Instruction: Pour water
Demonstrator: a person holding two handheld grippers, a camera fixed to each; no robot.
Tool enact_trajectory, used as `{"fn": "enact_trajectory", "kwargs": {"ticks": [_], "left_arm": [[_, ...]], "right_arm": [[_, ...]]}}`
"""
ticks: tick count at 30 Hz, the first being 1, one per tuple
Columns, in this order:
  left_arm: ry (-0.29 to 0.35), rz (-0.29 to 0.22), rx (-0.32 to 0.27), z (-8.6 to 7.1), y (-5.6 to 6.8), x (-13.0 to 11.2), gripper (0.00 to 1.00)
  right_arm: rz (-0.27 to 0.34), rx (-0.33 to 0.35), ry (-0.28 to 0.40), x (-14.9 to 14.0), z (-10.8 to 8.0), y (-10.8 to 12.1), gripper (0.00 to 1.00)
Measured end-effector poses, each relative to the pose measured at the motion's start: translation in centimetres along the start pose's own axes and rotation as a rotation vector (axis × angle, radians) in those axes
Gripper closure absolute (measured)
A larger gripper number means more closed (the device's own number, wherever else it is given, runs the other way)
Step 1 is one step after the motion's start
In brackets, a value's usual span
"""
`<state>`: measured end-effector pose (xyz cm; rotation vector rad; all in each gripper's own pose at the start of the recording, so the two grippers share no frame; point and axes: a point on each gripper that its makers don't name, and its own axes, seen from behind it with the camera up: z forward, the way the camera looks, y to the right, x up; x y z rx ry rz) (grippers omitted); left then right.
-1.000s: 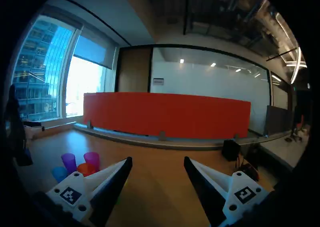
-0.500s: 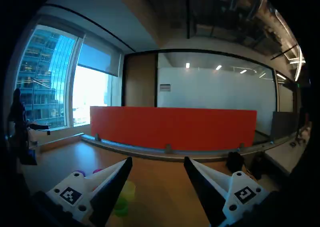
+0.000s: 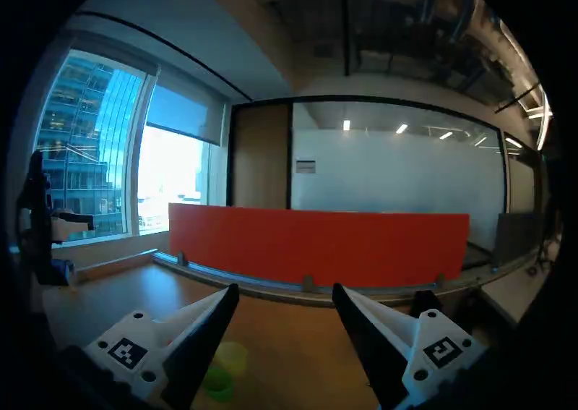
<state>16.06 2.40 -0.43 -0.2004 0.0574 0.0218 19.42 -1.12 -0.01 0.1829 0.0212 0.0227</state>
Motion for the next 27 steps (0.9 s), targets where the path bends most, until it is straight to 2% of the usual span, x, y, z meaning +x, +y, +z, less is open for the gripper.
{"fn": "enact_trajectory", "kwargs": {"ticks": [9,18,27], "left_arm": [[0.012,-0.007,-0.045,0.4,1.1,0.7,0.02],[0.022,-0.025,-0.133,0.4,2.9,0.6,0.02],[-0.002,-0.018,-0.225,-0.4,4.7,-0.2,0.02]], "right_arm": [[-0.035,0.043,-0.017,-0.4,0.1,-0.5,0.0],[-0.038,0.177,-0.008,0.5,-0.3,-2.9,0.0],[-0.026,0.265,-0.006,1.0,-0.4,-4.1,0.0]]}}
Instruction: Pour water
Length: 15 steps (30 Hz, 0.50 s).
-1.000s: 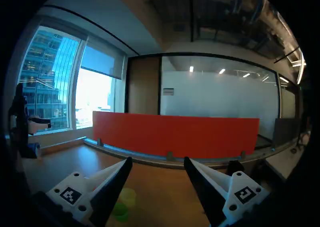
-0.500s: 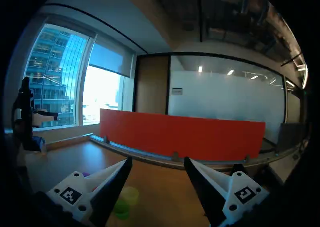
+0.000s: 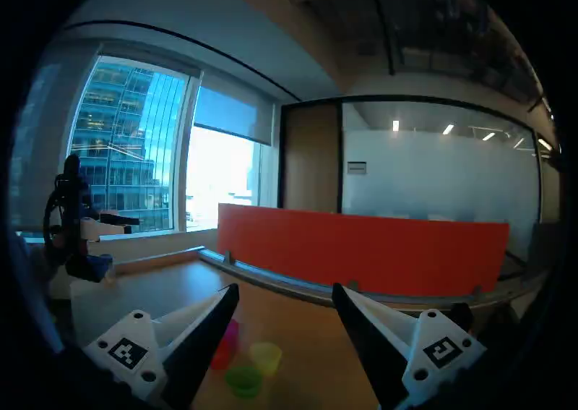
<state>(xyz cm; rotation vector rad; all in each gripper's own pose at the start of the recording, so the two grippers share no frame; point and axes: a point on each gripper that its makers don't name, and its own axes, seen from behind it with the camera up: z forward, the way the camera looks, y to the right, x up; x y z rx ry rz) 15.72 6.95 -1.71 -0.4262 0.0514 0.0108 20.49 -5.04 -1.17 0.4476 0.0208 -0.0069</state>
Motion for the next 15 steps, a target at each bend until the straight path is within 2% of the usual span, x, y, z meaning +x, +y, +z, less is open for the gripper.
{"fn": "enact_trajectory", "kwargs": {"ticks": [9,15], "left_arm": [[-0.048,0.017,-0.067,-0.4,1.6,-1.7,0.02],[-0.076,0.03,-0.091,-0.3,2.1,-3.2,0.02]], "right_arm": [[-0.003,0.06,-0.046,-1.2,0.4,-0.7,0.0],[-0.012,0.095,-0.072,-1.8,0.7,-1.1,0.0]]}}
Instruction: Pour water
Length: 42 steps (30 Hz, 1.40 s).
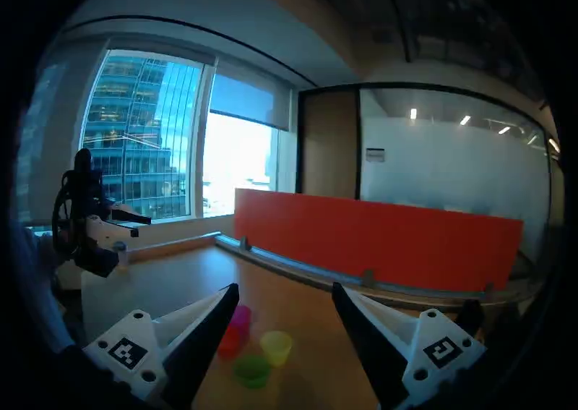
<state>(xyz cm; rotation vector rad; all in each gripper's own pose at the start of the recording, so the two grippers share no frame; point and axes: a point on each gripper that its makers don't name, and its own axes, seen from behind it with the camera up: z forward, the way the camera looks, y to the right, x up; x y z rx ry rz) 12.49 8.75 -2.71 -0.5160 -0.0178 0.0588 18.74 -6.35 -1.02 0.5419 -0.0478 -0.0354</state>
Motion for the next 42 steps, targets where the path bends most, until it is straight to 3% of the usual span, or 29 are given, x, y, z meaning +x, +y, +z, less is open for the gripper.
{"fn": "enact_trajectory", "kwargs": {"ticks": [15,27,42], "left_arm": [[-0.078,-0.011,-0.046,1.0,0.8,-4.3,0.02],[-0.104,0.0,-0.082,1.1,1.5,-7.2,0.02],[-0.162,-0.006,-0.119,1.7,2.9,-11.4,0.02]], "right_arm": [[-0.036,0.091,-0.071,-2.6,1.4,-1.8,0.0],[-0.059,0.164,-0.128,-5.4,2.4,-3.2,0.0],[-0.088,0.211,-0.21,-9.9,3.9,-3.7,0.0]]}}
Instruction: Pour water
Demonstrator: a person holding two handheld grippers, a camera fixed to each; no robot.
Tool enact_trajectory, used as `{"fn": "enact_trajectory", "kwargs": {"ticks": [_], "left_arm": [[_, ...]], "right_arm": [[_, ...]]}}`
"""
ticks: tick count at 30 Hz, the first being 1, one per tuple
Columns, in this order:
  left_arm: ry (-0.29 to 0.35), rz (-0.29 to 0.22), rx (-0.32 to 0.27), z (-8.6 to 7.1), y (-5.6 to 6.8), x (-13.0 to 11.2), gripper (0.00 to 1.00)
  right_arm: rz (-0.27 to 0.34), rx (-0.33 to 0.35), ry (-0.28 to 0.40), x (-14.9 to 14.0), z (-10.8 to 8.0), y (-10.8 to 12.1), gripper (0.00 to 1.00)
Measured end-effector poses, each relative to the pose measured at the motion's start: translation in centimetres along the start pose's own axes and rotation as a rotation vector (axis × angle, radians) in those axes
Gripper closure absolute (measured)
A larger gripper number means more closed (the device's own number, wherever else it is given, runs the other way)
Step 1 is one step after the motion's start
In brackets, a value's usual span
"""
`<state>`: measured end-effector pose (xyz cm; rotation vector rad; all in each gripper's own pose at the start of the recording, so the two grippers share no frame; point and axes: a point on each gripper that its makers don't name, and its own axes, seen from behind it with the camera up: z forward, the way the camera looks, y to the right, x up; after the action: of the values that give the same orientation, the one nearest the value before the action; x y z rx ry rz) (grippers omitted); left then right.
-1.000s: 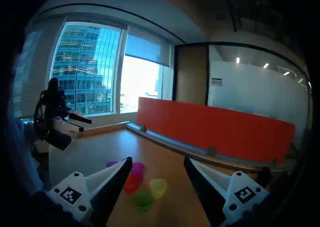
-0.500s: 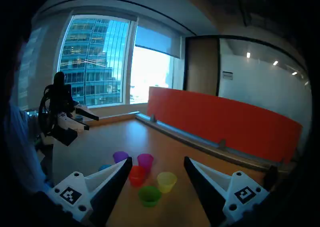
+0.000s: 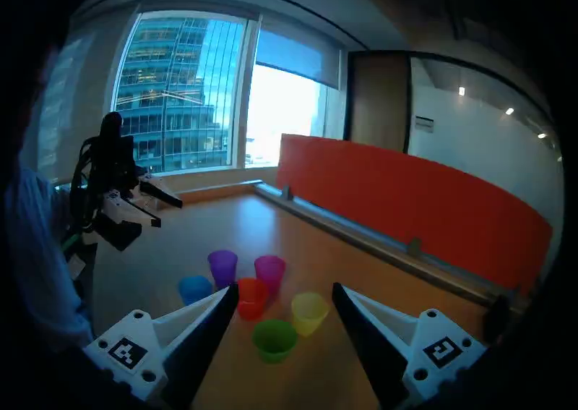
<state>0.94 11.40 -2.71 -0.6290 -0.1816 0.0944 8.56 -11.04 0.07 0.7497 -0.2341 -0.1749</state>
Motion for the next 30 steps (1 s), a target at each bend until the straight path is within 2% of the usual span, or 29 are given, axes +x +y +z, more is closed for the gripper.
{"fn": "enact_trajectory", "kwargs": {"ticks": [15,23,30], "left_arm": [[-0.061,0.015,-0.028,1.4,1.4,-4.1,0.02],[-0.094,0.004,-0.054,1.9,2.2,-6.0,0.02],[-0.145,0.005,-0.062,2.4,2.7,-8.3,0.02]], "right_arm": [[-0.009,0.026,-0.088,-4.6,2.1,0.4,0.0],[-0.016,0.038,-0.131,-6.8,3.1,0.3,0.0],[-0.029,0.055,-0.178,-9.1,4.0,-0.1,0.0]]}}
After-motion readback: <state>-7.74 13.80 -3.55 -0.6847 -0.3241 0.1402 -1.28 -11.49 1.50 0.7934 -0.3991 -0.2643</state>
